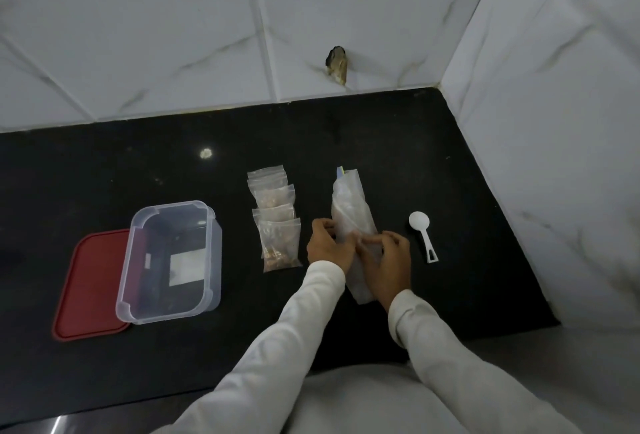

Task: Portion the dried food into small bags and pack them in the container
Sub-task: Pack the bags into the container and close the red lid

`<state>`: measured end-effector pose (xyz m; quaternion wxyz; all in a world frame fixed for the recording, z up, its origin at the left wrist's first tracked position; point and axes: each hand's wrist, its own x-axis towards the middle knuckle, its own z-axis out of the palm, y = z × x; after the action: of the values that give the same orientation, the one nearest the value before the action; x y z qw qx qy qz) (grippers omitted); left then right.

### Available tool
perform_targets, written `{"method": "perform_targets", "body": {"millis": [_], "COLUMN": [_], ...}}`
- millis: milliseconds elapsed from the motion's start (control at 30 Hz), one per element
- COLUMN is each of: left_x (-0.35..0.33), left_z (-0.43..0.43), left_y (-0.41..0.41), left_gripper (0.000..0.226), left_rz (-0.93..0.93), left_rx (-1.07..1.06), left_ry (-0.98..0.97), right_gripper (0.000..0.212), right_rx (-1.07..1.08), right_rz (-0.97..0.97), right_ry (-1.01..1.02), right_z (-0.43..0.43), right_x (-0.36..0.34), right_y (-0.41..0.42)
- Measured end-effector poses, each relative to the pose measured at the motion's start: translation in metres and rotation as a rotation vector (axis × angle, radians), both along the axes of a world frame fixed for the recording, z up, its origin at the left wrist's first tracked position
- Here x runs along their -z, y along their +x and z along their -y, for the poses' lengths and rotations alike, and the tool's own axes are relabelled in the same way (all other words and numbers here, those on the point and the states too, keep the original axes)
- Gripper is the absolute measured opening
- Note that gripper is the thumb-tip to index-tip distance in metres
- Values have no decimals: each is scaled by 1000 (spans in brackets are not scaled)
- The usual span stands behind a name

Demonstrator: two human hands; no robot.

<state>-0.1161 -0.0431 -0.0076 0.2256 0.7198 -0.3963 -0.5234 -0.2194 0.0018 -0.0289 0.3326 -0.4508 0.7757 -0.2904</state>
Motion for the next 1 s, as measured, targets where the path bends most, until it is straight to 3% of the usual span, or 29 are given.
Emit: {"method": "perform_targets", "body": {"millis": [100,267,433,667,800,933,1000], "left_x": [-4,-4,-5,-34,-66,-96,-106], "left_z": [1,6,8,5,1,3,8], "left_y": [0,2,16,46,80,131,161], "left_gripper": [56,61,59,52,38,21,23], "left_rz": [-33,-14,-75,-182,-322,-299,-272], "left_rx": [-29,53,109,48,-25,-56,-70], "left_ry": [51,135,138,19,-77,-240,-276], "right_gripper": [20,11,32,50,47,48,43], "right_rx": [66,186,226,240,166,28,-34], "right_rz": [161,307,479,638,679,764,774], "right_ry": [148,198,175,48,-5,-1,-14], "right_z": [7,10,8,4,8,19,27], "right_x": [-5,-12,-27,-74,-103,-128,-137], "right_y": [-5,-9,-5,22,53,99,126]}}
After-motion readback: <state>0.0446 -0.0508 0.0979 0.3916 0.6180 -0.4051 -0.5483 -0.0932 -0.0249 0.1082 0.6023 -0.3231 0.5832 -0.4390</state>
